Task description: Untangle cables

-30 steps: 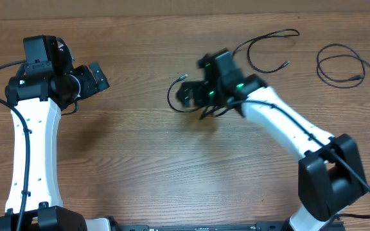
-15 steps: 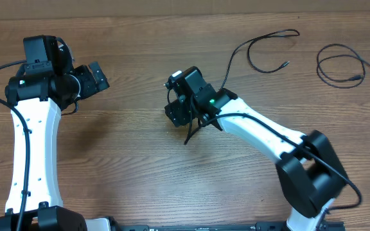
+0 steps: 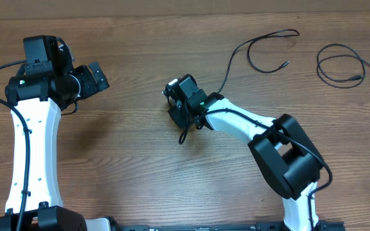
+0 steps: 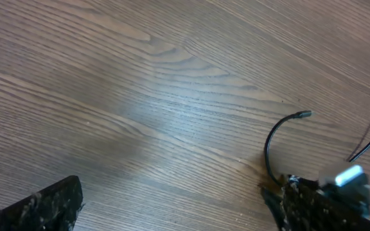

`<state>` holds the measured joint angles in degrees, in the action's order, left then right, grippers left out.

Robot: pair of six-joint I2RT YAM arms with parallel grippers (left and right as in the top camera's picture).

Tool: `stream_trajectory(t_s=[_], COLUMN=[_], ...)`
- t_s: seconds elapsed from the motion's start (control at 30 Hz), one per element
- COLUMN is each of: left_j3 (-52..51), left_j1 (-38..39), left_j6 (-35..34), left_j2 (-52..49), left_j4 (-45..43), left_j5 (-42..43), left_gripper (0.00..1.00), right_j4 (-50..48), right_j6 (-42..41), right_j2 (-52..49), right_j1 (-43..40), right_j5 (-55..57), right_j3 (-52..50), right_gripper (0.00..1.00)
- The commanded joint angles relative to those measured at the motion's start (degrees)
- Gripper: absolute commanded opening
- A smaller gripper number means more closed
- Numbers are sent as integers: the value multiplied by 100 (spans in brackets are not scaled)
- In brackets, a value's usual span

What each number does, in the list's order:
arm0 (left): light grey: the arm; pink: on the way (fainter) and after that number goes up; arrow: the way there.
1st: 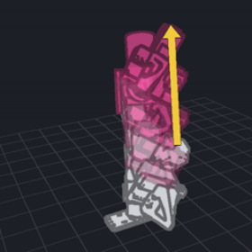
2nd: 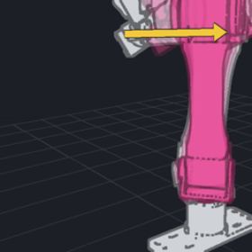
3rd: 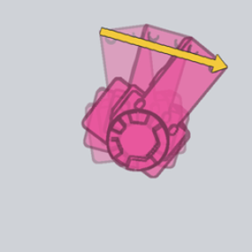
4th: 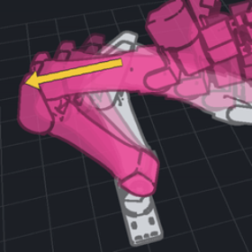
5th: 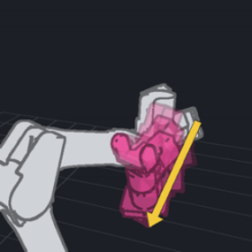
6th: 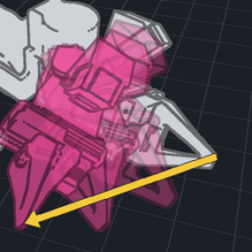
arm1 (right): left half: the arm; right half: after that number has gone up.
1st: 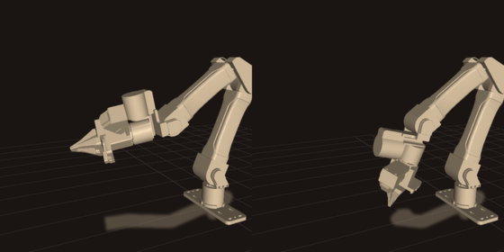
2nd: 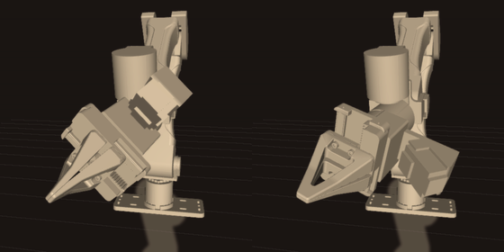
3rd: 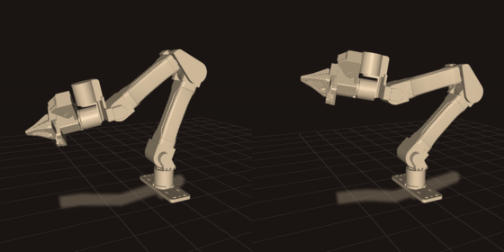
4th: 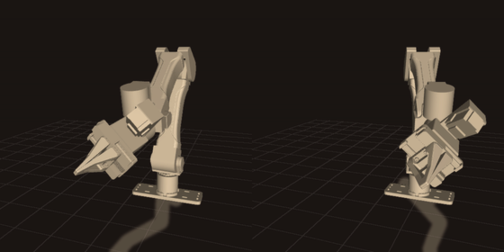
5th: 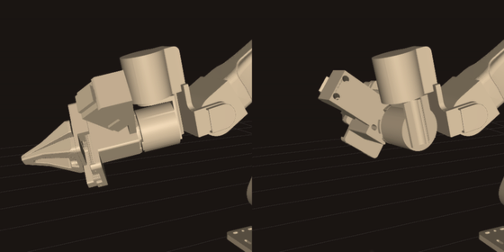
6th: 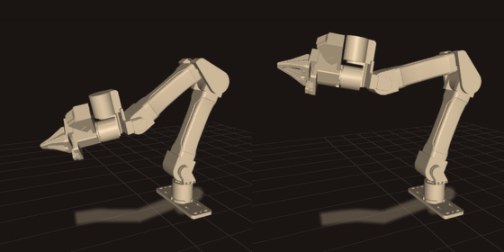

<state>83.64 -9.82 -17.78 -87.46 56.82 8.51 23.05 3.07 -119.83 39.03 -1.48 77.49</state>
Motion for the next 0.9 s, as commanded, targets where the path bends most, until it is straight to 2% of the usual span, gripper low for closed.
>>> stream_trajectory(t_s=[0.0, 0.07, 0.1, 0.27, 0.5, 0.67, 0.87], left_j3=[74, 74, 74, 74, 74, 74, 74], left_j1=[11, 11, 11, 11, 11, 11, 11], left_j6=[109, 109, 109, 109, 109, 109, 109], left_j2=[-20, -20, -20, -20, -20, -20, -20], left_j4=[-9, -9, -9, -9, -9, -9, -9], left_j5=[-13, -13, -13, -13, -13, -13, -13], left_gripper=[100, 100, 100, 100, 100, 99, 100], right_j4=[-4, 46, 74, 588, 1738, 1825, 1644], right_j6=[20, -4, -48, -925, -970, -970, -979], right_j2=[-229, -236, -236, -55, 1427, 2120, 2175], right_j1=[-15, -13, -11, -39, -474, -1062, -2153], right_j5=[142, 140, 116, 118, -52, -52, -87], right_j3=[-31, -31, -28, 219, 1327, 1392, 1381], right_gripper=[40, 20, 4, 4, 4, 4, 4])
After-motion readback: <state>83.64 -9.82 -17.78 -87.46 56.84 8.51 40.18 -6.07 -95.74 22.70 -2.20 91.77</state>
